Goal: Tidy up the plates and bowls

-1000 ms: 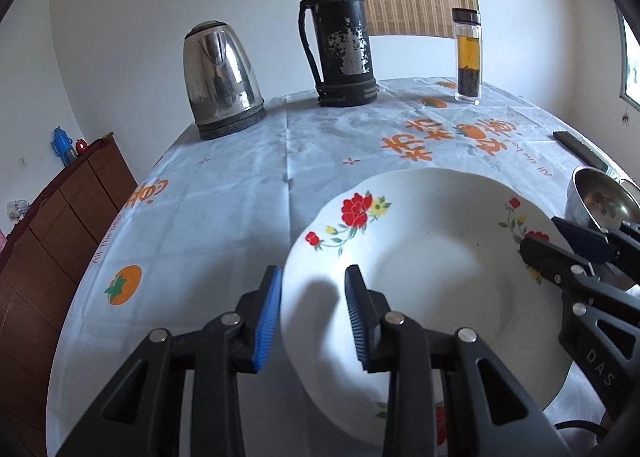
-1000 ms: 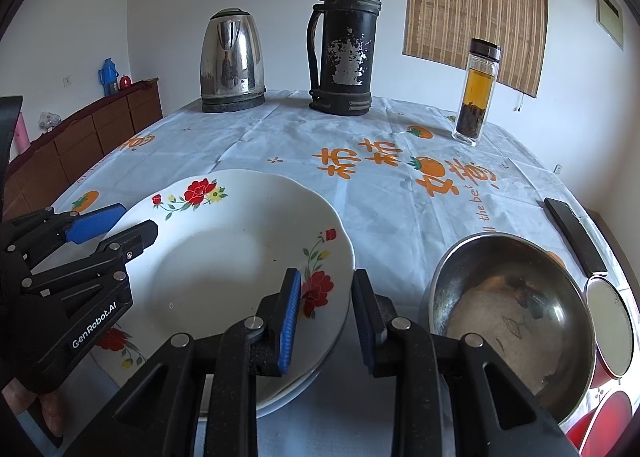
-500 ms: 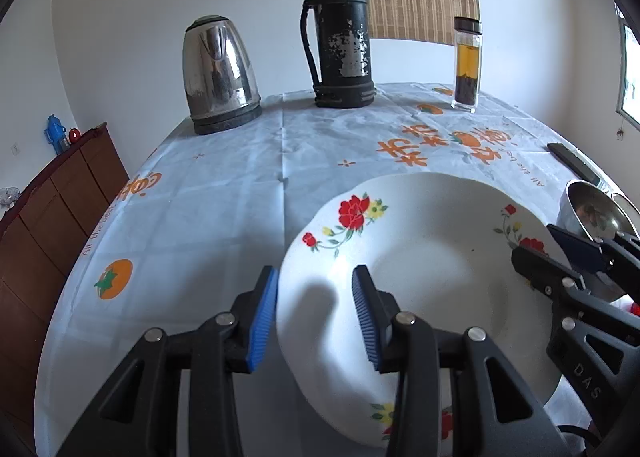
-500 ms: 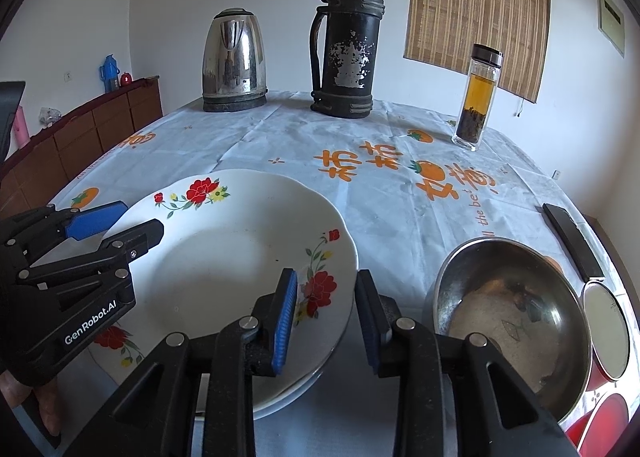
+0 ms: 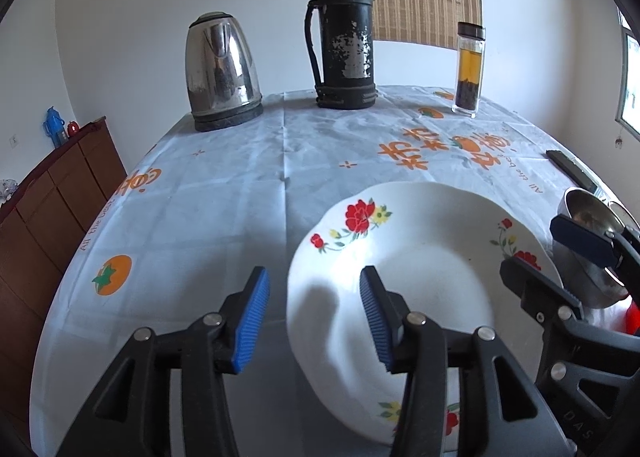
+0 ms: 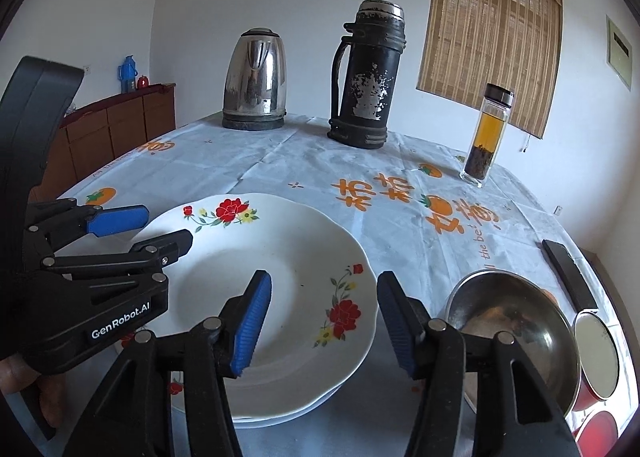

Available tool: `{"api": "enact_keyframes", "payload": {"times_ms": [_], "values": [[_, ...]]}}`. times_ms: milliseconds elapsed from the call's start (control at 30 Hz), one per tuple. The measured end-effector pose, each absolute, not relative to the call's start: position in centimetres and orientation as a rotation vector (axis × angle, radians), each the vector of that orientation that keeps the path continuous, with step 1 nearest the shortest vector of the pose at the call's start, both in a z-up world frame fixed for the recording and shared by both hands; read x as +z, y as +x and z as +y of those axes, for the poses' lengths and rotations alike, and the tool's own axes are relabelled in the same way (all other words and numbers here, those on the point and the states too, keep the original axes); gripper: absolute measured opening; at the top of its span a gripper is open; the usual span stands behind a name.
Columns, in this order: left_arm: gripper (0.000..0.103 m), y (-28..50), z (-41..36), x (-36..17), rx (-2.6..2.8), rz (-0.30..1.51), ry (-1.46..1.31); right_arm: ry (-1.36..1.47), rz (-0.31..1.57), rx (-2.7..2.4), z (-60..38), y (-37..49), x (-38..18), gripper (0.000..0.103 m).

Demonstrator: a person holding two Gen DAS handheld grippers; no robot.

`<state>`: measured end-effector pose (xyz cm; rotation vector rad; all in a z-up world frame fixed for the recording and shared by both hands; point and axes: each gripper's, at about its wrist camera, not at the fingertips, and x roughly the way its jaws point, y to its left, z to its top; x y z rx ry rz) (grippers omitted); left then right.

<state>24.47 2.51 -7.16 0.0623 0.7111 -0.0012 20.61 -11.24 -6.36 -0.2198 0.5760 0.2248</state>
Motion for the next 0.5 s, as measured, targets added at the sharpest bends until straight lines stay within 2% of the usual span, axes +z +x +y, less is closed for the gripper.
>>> {"api": "enact_keyframes", "payload": {"times_ms": [67, 233, 500], "values": [[0.055, 24.4, 2.6, -7.1, 0.001, 0.709, 0.057, -0.206, 0.584, 0.22, -11.5, 20.9, -6.4, 0.058], [0.061, 24.4, 3.0, -7.0, -0.003, 0.7, 0.031, -0.215, 0.58, 0.215, -11.3, 20.8, -6.4, 0.062], [0.062, 23.5, 3.8, -5.8, -0.04, 0.628, -0.036, -0.188, 0.527, 0.209, -11.7, 20.3, -5.8, 0.062]]}}
